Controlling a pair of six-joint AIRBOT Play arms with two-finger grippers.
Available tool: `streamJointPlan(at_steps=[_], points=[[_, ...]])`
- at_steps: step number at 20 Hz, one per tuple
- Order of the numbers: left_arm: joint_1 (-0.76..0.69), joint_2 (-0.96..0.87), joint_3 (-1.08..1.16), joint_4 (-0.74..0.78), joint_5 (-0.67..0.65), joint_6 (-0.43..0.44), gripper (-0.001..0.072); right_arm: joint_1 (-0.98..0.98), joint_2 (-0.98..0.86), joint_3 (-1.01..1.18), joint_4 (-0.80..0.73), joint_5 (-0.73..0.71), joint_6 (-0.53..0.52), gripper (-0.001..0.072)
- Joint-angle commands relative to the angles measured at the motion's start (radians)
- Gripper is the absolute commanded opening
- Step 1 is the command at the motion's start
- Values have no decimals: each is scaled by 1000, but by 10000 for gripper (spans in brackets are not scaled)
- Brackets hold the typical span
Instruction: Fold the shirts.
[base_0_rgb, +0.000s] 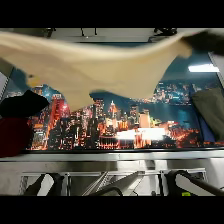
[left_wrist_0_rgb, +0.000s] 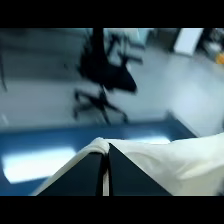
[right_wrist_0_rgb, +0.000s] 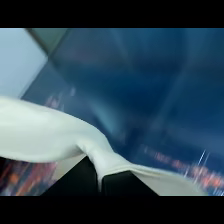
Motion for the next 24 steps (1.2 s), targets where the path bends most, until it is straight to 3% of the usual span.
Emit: streamJointPlan(at_steps=[1, 4, 6, 11, 15, 18, 24], points=[[148, 285, 138, 7, 257, -29, 15, -153, 137, 285, -14, -95, 30, 12], [86, 323, 260, 333, 366, -162, 15, -222, 183, 344, -193, -140, 51, 11], [2, 264, 337, 538, 261, -229, 15, -235, 139, 343, -216, -106, 63, 11], [-309, -72, 409, 583, -12, -192, 14, -222, -102, 240, 30, 108, 35, 11], [-579, -381, 408, 856, -39, -198, 15, -105, -282, 13, 23, 122, -33, 11], [-661, -631, 408, 900, -7, -211, 15, -43, -460, -104, 23, 96, -87, 11], [-678, -999, 408, 983, 36, -243, 15, -24, -828, -111, 100, 23, -103, 11]])
